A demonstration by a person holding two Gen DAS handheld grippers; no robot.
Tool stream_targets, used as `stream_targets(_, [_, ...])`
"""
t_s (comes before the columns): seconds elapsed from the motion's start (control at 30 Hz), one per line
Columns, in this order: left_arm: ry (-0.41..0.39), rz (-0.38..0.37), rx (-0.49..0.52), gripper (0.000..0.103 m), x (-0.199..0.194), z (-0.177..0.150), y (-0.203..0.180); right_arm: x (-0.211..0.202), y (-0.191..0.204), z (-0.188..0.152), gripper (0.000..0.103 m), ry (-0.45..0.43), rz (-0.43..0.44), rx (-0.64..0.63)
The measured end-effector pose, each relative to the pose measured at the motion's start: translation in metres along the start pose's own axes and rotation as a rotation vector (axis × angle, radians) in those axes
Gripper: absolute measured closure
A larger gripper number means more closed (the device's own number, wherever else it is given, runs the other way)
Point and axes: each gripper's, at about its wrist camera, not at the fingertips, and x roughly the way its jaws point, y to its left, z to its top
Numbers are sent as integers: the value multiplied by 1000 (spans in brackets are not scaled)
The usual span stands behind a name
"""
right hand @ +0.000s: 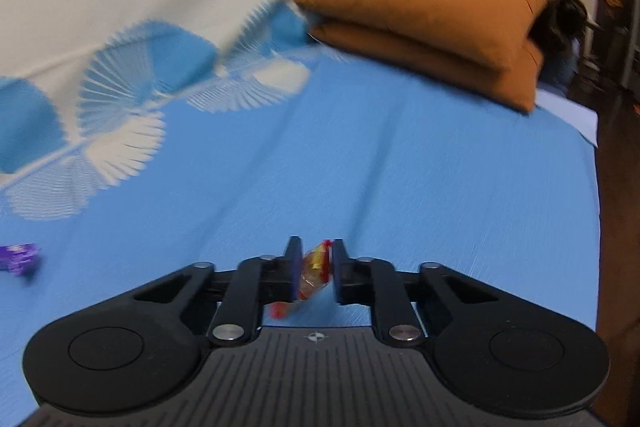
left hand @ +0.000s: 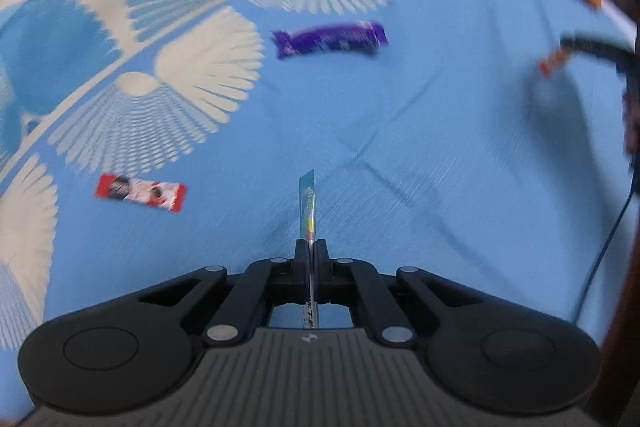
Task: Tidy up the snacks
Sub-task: 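Close the left tool on the white-blue stick while the right tool grips the red candy, then carry the white-blue stick and red candy over the box with both tools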
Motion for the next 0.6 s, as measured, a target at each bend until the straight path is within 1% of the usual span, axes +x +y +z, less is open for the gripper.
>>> stream_targets(0.07, [-27,-9,-42,102,-21,-4,1,-17,1,-2,92,-25,26,-28])
stream_targets(0.17, [-64,-11,-94,102,-53,-9,2,-45,0,-3,92,-31,70,0])
stream_targets(0.3, [-106,-20,-204,102,-101,-25,8,-91,4,-2,92,-48,158,36])
stream_targets(0.43, [-142,-21,-275,102,-148,-52,14,-145,21,0,92,-84,263,25])
stream_targets(0.6, [-184,0,-383,102,-213,-97,29,-218,53,3,92,-127,398,-3])
